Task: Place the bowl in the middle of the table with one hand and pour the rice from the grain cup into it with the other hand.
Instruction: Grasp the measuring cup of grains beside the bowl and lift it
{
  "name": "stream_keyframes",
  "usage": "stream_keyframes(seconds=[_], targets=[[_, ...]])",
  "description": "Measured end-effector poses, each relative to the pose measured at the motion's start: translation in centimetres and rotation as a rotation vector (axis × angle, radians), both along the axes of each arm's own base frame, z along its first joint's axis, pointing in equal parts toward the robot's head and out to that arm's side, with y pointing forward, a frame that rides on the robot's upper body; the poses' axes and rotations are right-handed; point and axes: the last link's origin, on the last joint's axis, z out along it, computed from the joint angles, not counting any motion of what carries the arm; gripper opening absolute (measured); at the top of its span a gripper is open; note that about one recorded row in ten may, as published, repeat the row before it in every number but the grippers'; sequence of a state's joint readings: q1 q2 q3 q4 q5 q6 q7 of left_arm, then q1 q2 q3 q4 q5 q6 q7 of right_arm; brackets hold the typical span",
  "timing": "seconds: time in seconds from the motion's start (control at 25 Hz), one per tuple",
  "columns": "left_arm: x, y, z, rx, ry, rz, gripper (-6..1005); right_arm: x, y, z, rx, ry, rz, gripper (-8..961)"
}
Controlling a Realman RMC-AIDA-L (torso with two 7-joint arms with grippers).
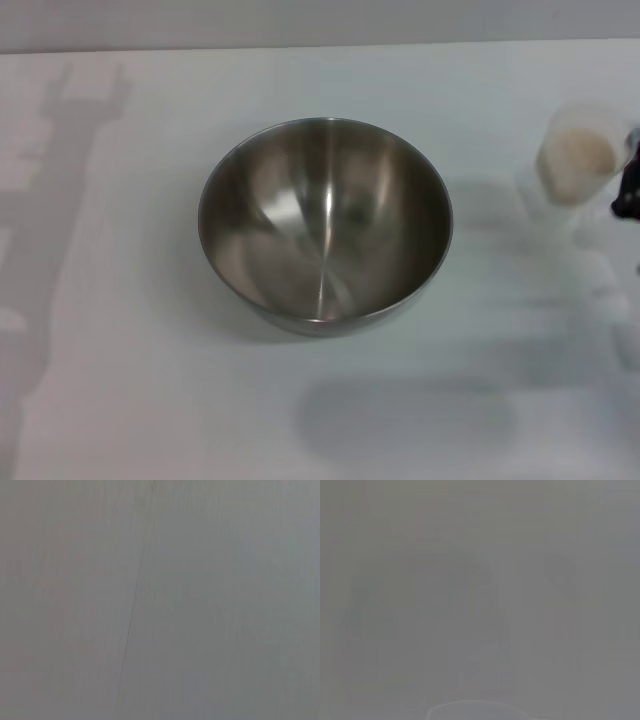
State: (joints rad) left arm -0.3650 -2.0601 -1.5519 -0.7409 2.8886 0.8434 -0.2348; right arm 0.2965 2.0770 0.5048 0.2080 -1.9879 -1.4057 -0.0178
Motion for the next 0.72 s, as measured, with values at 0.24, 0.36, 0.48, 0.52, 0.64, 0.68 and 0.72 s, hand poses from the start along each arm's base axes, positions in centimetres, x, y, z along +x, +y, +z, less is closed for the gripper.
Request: stream_keyframes(seconds=[0.24,0.36,0.48,0.52,0.64,0.68,0.72], targets=[[0.0,0.1,-0.1,-0.004,0.001,0.001,726,-1.7,1.9,1.6,0.048,-0.058,0.122,-1],[0.2,0.2,-0.1,-0.005,0.001,-0.001,726,-3.3,3.5,1.5,0.041,-0.112,0.190,-1],[0.2,0.2,-0.1,-0.005,0.001,-0.002,725,-5.1,4.6,0.9,0.036,-0.194,0.264,-1],[0.3,0.2,-0.1,-0.005,0.000,-0.003,725,-5.8,4.9,0.6,0.037,-0.228,0.290,-1],[0.5,0.4,-0.1,-0.005,0.000,-0.008,725,-7.5,5.4,-0.4,0.040,-0.334,0.360,-1],[0.6,0.4,-0.1,-0.005,0.001,-0.011,725,-7.9,5.4,-0.7,0.044,-0.371,0.382,-1],[0.6,0.5,-0.1,-0.005,0.001,-0.013,725,-8.3,5.4,-1.0,0.056,-0.411,0.397,-1]])
